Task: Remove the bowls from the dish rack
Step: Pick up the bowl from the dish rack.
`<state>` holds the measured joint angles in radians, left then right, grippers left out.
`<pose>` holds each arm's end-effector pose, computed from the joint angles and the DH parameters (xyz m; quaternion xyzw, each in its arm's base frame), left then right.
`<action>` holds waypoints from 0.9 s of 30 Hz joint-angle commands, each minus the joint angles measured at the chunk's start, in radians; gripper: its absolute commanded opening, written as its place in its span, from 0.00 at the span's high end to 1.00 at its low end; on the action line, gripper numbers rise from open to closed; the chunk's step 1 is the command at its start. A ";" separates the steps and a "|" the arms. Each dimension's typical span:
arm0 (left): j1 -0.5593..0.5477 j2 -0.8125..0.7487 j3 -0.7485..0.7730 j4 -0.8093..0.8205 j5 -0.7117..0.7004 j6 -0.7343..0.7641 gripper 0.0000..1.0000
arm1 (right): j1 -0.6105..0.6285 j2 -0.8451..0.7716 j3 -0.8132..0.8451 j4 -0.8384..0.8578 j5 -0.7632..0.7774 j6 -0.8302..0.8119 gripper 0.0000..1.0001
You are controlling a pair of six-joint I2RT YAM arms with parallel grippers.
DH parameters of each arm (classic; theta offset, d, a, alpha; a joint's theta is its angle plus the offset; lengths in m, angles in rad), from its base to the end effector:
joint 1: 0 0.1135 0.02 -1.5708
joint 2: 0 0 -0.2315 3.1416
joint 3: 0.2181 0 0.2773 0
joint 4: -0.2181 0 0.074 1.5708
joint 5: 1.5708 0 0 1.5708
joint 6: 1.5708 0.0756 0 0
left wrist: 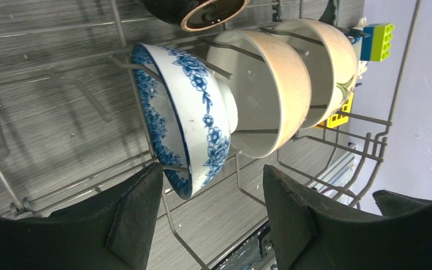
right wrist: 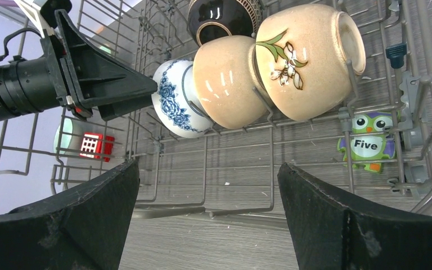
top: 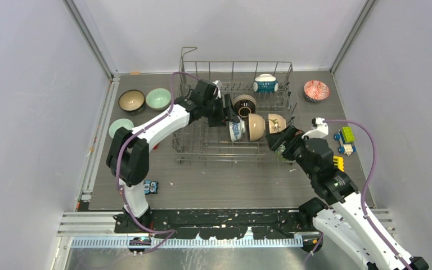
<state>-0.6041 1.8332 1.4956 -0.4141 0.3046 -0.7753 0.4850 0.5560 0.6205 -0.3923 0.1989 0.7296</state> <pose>0.3674 -0.2812 0.2042 -0.0173 0.9085 -0.3578 0.2151 0.2103 0.0940 0.2653 0.1561 0.7959 0.2643 0.5218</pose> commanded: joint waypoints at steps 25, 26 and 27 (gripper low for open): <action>0.062 0.058 -0.148 0.437 0.304 -0.145 0.59 | 0.003 0.015 0.004 0.023 0.003 0.021 0.04; 0.064 0.059 -0.149 0.444 0.309 -0.148 0.60 | 0.003 0.015 0.003 0.023 0.003 0.019 0.04; 0.065 0.058 -0.151 0.449 0.310 -0.149 0.61 | 0.004 0.015 0.002 0.023 0.005 0.019 0.04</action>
<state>-0.5529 1.8919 1.3506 -0.0822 0.5598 -0.8951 0.4850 0.5697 0.6163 -0.3908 0.1921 0.7448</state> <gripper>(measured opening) 0.404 0.962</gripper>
